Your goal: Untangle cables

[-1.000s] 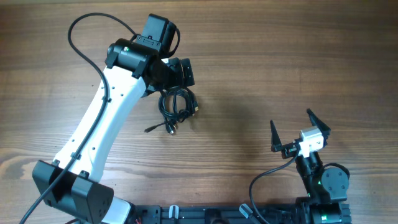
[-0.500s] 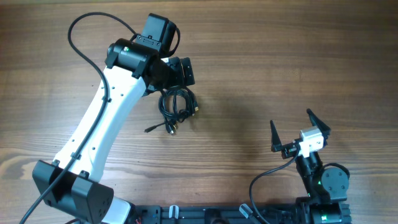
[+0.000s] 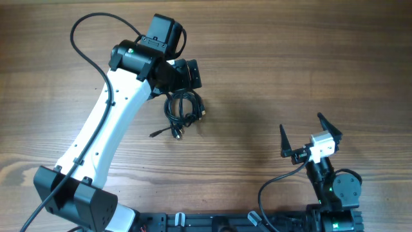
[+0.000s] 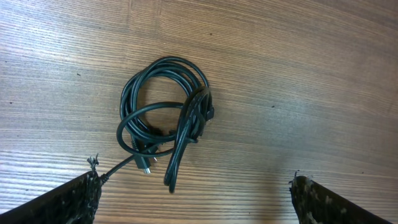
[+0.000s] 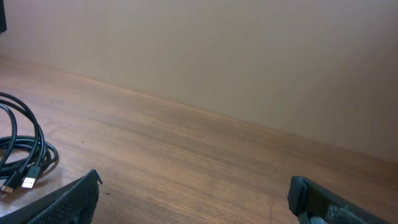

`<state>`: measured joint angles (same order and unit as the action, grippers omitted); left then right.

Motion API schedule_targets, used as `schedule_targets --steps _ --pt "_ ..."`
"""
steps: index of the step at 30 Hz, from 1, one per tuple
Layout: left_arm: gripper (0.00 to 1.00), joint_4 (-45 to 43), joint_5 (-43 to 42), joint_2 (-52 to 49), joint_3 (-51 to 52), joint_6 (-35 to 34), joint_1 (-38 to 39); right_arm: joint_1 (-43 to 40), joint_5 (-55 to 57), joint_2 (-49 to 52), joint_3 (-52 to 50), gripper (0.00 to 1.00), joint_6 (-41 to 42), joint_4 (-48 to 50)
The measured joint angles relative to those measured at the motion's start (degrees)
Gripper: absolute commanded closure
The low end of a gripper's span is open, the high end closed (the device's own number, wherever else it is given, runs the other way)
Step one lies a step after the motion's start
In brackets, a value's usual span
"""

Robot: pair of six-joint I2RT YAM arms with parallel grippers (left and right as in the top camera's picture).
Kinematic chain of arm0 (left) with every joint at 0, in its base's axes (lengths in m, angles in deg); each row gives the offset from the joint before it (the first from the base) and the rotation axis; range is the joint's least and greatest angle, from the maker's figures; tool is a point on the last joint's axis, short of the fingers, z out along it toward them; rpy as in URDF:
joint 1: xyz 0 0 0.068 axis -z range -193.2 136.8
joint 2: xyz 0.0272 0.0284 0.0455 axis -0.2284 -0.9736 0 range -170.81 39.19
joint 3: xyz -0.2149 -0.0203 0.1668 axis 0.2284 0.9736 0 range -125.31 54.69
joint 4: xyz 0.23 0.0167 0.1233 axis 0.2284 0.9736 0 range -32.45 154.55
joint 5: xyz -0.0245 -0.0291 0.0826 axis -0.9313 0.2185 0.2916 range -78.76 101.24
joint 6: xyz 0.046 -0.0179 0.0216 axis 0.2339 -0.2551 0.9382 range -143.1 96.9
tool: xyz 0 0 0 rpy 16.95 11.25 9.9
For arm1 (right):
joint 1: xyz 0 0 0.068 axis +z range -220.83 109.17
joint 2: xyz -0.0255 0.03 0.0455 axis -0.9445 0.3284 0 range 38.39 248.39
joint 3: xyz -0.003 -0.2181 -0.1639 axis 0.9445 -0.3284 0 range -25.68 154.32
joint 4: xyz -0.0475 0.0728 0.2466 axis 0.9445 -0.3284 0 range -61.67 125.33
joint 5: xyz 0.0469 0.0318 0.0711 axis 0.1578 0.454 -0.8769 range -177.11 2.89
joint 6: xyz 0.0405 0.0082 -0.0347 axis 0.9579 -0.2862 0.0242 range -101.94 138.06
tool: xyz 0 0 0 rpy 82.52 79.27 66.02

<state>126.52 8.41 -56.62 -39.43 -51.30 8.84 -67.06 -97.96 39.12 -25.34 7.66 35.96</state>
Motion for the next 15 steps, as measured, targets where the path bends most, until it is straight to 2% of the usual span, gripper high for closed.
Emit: schedule_targets --steps 15 --pt "0.00 -1.3 0.0 0.0 0.0 0.0 0.0 0.0 0.0 0.0 0.0 0.00 0.0 0.0"
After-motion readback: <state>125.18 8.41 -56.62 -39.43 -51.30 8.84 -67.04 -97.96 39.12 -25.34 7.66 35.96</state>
